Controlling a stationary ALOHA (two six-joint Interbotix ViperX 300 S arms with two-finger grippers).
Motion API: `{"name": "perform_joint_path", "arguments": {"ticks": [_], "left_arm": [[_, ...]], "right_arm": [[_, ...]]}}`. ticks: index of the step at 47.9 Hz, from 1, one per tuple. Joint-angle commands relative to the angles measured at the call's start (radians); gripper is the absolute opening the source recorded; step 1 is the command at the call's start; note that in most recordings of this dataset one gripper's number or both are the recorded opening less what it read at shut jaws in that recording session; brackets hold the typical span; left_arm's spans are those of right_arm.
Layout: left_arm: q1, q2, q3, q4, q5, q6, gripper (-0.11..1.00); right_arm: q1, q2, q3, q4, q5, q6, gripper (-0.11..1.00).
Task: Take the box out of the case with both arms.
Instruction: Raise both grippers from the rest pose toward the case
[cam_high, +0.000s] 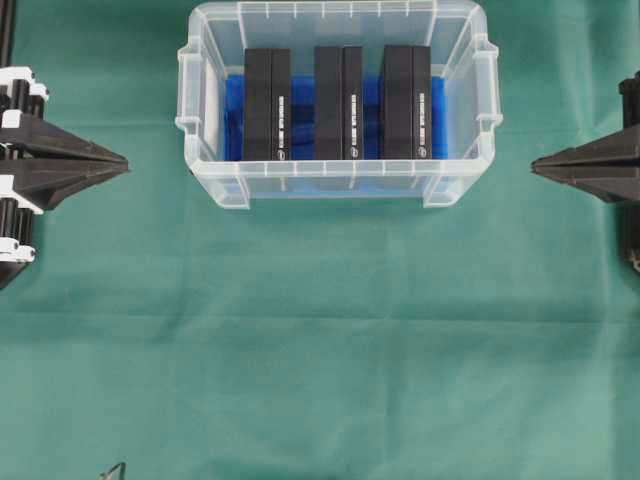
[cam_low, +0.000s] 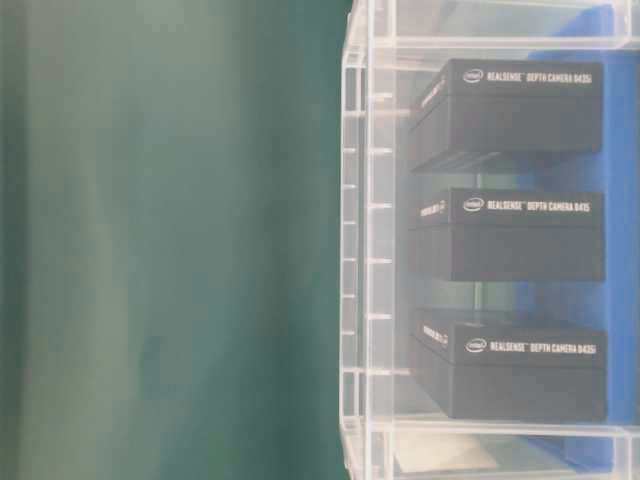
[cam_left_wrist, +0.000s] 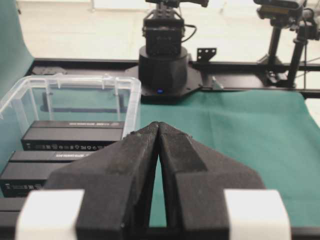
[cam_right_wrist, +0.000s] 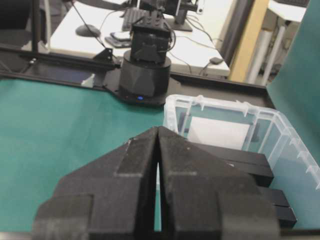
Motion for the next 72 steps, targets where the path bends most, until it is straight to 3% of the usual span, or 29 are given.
{"name": "perform_joint_path", "arguments": {"ticks": [1,4,11,21,29,35,44,50,66,72], "left_arm": [[0.021,0.011,-0.043,0.011,0.011,-0.008,0.00],[0.029,0.011,-0.067,0.011,0.035,-0.014,0.00],[0.037,0.008,-0.146,0.009,0.132,-0.023,0.00],[0.046,0.006,-0.331,0.026,0.383,-0.021,0.00],[0.052,0.015,-0.483,0.028,0.594,-0.020,0.00],[0.054,0.020,-0.545,0.026,0.698,-0.020,0.00],[0.054,0.035,-0.580,0.028,0.827,-0.026,0.00],[0.046,0.063,-0.620,0.026,0.954,-0.037,0.00],[0.037,0.170,-0.680,0.021,1.537,-0.100,0.00],[0.026,0.190,-0.707,0.021,1.643,-0.112,0.00]], "right_arm": [[-0.012,0.009,-0.017,0.006,-0.003,0.012,0.00],[-0.015,0.018,-0.043,0.006,0.043,0.018,0.04],[-0.018,0.023,-0.164,0.006,0.236,0.032,-0.01],[-0.034,0.031,-0.394,0.002,0.523,0.032,-0.01],[-0.038,0.058,-0.543,0.000,0.652,0.032,-0.01],[-0.040,0.100,-0.630,0.000,0.719,0.034,-0.01],[-0.038,0.143,-0.660,0.000,0.864,0.034,-0.01],[-0.040,0.164,-0.681,0.000,1.039,0.035,-0.01],[-0.038,0.270,-0.770,0.000,1.540,0.089,-0.01],[-0.038,0.298,-0.784,0.000,1.690,0.140,-0.01]]}}
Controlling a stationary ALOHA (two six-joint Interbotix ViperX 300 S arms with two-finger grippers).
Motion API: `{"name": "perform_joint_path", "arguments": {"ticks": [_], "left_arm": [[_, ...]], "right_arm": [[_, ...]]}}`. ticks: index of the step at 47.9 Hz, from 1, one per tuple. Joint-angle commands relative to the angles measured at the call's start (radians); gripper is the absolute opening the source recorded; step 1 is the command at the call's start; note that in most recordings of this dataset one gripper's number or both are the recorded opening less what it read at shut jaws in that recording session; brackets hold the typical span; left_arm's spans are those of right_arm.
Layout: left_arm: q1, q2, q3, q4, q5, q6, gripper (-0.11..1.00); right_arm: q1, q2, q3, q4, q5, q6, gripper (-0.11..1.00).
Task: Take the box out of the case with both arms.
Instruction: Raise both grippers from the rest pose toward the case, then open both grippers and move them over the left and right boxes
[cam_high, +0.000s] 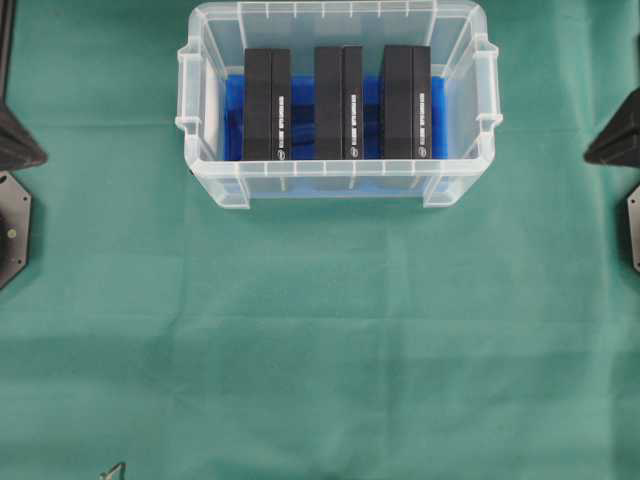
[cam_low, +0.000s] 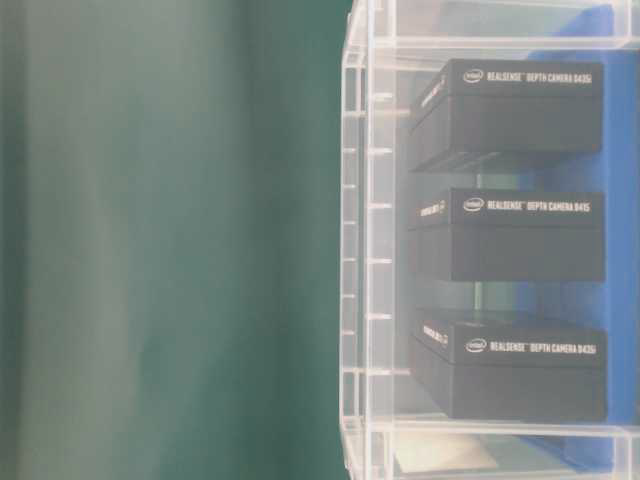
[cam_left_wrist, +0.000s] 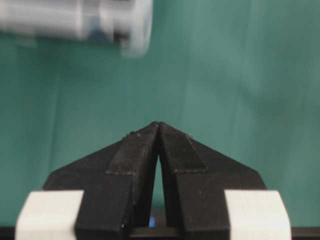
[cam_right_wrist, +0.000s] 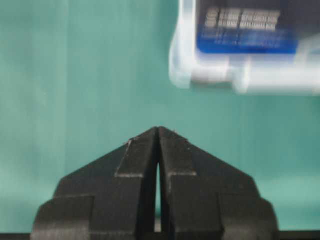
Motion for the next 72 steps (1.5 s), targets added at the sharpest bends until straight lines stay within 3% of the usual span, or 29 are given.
{"name": "perform_joint_path", "arguments": {"ticks": [1,5,12,20,25,32,40,42,47,50,61,68,72], "left_arm": [[-0.008,0.006,-0.043,-0.002,0.064,-0.003,0.00],[-0.008,0.009,-0.054,-0.002,0.107,-0.006,0.00],[-0.008,0.018,-0.055,-0.002,0.138,-0.037,0.00],[-0.003,0.026,-0.057,0.008,0.138,-0.195,0.00],[-0.002,0.018,-0.057,0.008,0.138,-0.362,0.00],[-0.002,0.009,-0.052,0.009,0.146,-0.742,0.00],[-0.002,0.009,-0.052,0.017,0.176,-1.144,0.00],[-0.002,0.011,-0.051,0.017,0.189,-1.224,0.00],[-0.002,0.018,-0.054,0.017,0.224,-1.368,0.00],[-0.002,0.023,-0.055,0.020,0.241,-1.404,0.00],[0.017,0.025,-0.054,0.037,0.249,-1.394,0.00],[0.081,0.029,-0.055,0.037,0.241,-1.308,0.00],[0.147,0.041,-0.060,0.037,0.235,-1.252,0.00]], "right_arm": [[0.000,0.008,-0.032,-0.002,0.103,0.031,-0.01],[0.000,0.015,-0.032,-0.002,0.175,0.069,-0.01],[-0.002,0.020,-0.032,-0.005,0.183,0.118,-0.01],[0.000,0.037,-0.035,-0.006,0.178,0.224,-0.01],[0.000,0.051,-0.040,-0.006,0.178,0.407,-0.01],[-0.002,0.072,-0.040,-0.031,0.195,0.778,-0.01],[-0.002,0.072,-0.040,-0.046,0.233,1.109,-0.01],[0.000,0.072,-0.040,-0.046,0.241,1.204,-0.01],[0.000,0.069,-0.037,-0.046,0.244,1.356,-0.01],[0.000,0.069,-0.037,-0.048,0.244,1.404,-0.01],[-0.002,0.069,-0.037,-0.048,0.242,1.408,-0.01],[-0.025,0.069,-0.035,-0.083,0.242,1.393,-0.01],[-0.092,0.072,-0.035,-0.095,0.239,1.333,-0.01]]}}
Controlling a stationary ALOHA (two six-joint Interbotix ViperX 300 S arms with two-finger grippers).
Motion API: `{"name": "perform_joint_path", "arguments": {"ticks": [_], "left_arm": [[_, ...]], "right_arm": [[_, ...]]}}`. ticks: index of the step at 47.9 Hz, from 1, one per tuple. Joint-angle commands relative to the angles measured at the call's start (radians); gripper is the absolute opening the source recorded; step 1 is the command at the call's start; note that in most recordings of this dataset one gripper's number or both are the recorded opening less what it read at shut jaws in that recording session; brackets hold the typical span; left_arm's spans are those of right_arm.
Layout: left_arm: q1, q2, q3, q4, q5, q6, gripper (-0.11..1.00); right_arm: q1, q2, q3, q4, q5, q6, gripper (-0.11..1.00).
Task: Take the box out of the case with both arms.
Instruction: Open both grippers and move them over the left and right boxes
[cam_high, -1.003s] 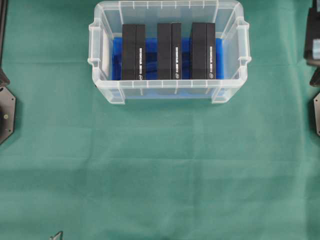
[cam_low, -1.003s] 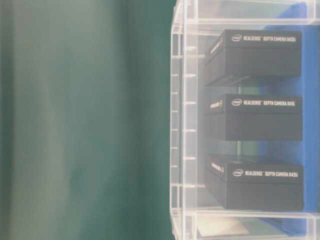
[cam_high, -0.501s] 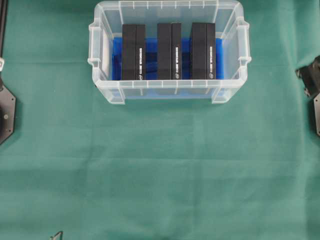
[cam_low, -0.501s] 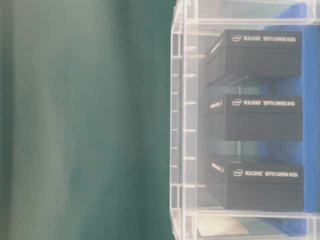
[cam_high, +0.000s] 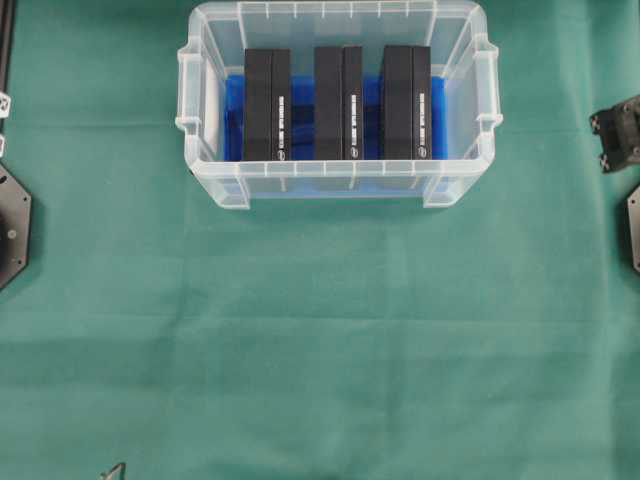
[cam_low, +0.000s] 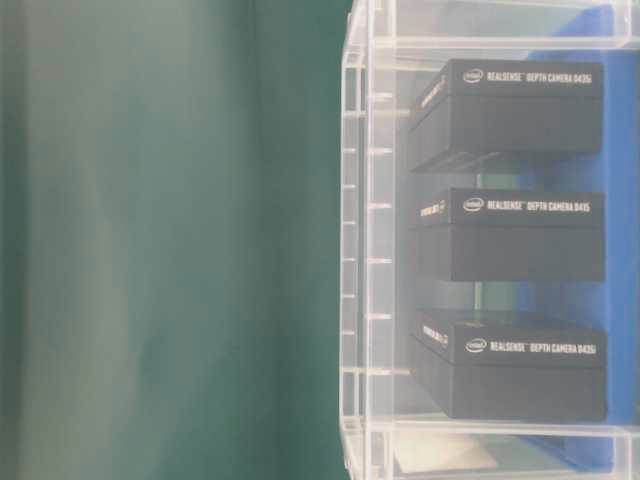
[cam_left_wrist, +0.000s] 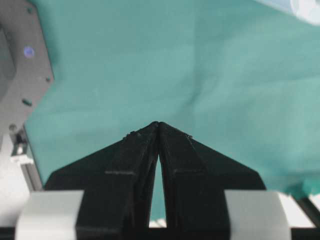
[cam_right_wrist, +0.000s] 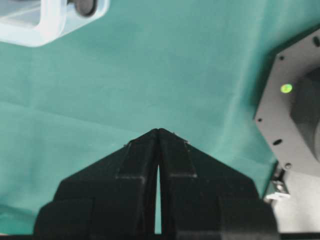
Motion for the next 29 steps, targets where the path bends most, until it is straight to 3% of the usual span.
{"name": "perform_joint_path", "arguments": {"ticks": [1,9,15,21,29], "left_arm": [[0.069,0.017,-0.026,0.005,-0.009,0.049,0.00],[0.199,0.057,-0.034,0.002,-0.011,0.186,0.00],[0.281,0.077,-0.043,0.002,-0.029,0.272,0.00],[0.322,0.084,-0.046,-0.011,-0.063,0.348,0.00],[0.322,0.078,-0.040,-0.015,-0.063,0.354,0.00]], "right_arm": [[-0.075,-0.002,-0.018,-0.015,-0.005,-0.054,-0.01],[-0.272,0.017,-0.015,-0.017,-0.031,-0.270,-0.01],[-0.382,0.040,-0.015,-0.017,-0.066,-0.382,-0.01],[-0.405,0.049,-0.014,-0.014,-0.083,-0.414,-0.01],[-0.402,0.035,-0.002,-0.002,-0.083,-0.419,-0.01]]}}
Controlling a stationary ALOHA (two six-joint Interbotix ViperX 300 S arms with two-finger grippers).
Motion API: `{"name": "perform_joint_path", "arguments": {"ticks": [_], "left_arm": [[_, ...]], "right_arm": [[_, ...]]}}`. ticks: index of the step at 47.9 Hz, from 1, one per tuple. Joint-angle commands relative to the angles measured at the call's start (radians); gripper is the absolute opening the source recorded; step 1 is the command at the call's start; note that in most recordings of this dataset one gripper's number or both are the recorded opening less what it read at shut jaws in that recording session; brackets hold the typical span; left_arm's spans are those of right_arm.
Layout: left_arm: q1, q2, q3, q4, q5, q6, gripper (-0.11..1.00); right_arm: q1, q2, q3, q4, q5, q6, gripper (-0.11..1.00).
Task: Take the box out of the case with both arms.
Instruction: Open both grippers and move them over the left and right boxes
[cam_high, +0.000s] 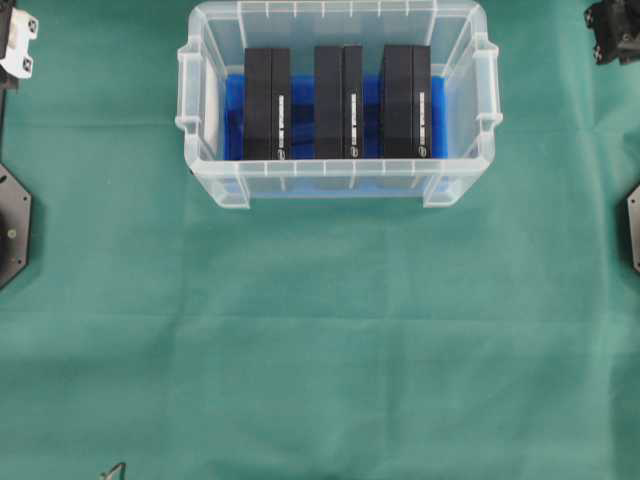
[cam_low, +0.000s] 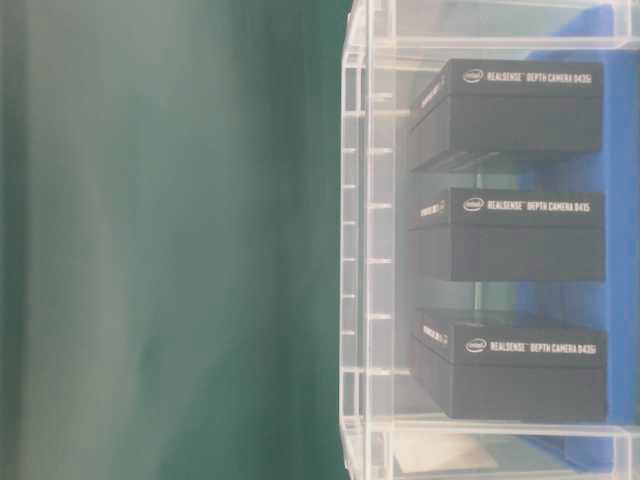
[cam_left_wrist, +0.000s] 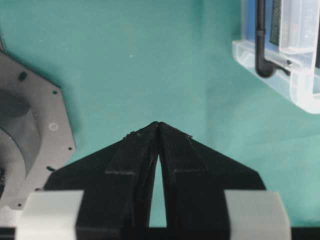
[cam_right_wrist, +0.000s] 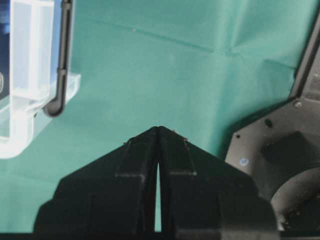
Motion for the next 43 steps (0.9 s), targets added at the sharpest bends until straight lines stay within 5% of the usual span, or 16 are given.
{"name": "perform_joint_path", "arguments": {"ticks": [1,7,13,19,23,30,43], "left_arm": [[0.003,-0.006,-0.018,-0.002,-0.005,0.002,0.00],[0.006,-0.002,-0.012,-0.002,-0.014,-0.008,0.07],[0.006,0.006,-0.008,-0.002,-0.017,-0.014,0.38],[0.005,0.005,-0.005,-0.002,-0.017,-0.014,0.75],[0.005,0.006,-0.005,-0.002,-0.017,-0.014,0.89],[0.005,0.011,-0.003,0.002,-0.018,-0.029,0.89],[-0.012,-0.002,0.002,-0.002,-0.034,-0.025,0.89]], "right_arm": [[-0.002,-0.017,-0.003,0.003,-0.006,-0.003,-0.01],[0.002,-0.028,0.008,0.005,-0.008,-0.003,0.01],[0.003,-0.032,0.011,0.008,-0.008,-0.002,0.14],[0.003,-0.029,0.017,-0.002,-0.009,0.005,0.46],[0.005,-0.023,0.020,-0.012,-0.017,0.006,0.71],[0.005,-0.017,0.021,-0.017,-0.043,0.017,0.96],[0.005,-0.021,0.023,-0.012,-0.046,0.043,0.95]]}}
